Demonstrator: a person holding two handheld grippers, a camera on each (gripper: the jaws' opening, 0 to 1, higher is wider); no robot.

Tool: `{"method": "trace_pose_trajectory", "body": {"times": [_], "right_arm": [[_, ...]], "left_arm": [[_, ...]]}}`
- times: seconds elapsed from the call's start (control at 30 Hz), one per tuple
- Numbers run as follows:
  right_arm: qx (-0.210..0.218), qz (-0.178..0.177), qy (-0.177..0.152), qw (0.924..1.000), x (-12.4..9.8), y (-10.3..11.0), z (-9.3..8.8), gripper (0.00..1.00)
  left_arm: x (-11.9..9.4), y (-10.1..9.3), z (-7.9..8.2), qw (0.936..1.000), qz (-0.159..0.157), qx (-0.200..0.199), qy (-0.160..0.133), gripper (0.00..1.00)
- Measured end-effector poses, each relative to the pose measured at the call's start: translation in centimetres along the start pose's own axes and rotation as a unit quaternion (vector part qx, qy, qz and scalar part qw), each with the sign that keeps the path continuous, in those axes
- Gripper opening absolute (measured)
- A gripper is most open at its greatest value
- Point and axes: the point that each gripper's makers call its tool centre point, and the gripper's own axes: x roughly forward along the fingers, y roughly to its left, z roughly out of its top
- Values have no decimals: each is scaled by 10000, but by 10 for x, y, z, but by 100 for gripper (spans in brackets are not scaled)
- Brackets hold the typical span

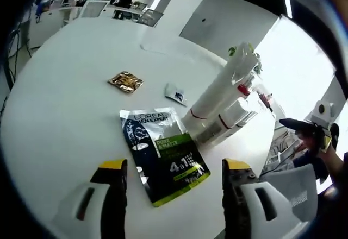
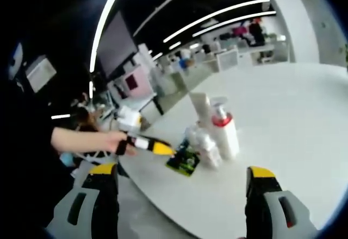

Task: Arrange the skincare products in the storage area until every visible bottle or jar stands upright without overlapping.

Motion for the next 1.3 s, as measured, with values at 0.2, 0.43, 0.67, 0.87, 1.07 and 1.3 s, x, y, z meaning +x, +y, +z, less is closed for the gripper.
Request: {"method": "trace_pose_trajectory", "body": {"times": [0.2, 0.43, 0.67, 0.87, 1.07, 1.3], "right_arm": [[-79, 22, -3, 10000, -1, 3, 3, 99], [-159, 70, 29, 9998, -2, 8, 4, 99], [-239, 73, 52, 9997, -6, 7, 4, 99], [-270, 8, 85, 9996, -11, 1, 2, 99], [-334, -5, 126, 9994, -13, 2, 2, 99], [-363, 17, 59, 9993, -19, 4, 4, 99]], "left_arm": [[-15, -6, 1, 9998, 44, 178, -94, 75], [-40, -14, -14, 9986, 122, 516, -30, 82], [-69, -15, -14, 9974, 206, 674, -136, 90], [-91, -17, -11, 9964, 257, 766, -244, 98], [-105, -24, -11, 9969, 216, 687, -319, 99], [-129, -25, -6, 9939, 333, 965, -427, 99]]}}
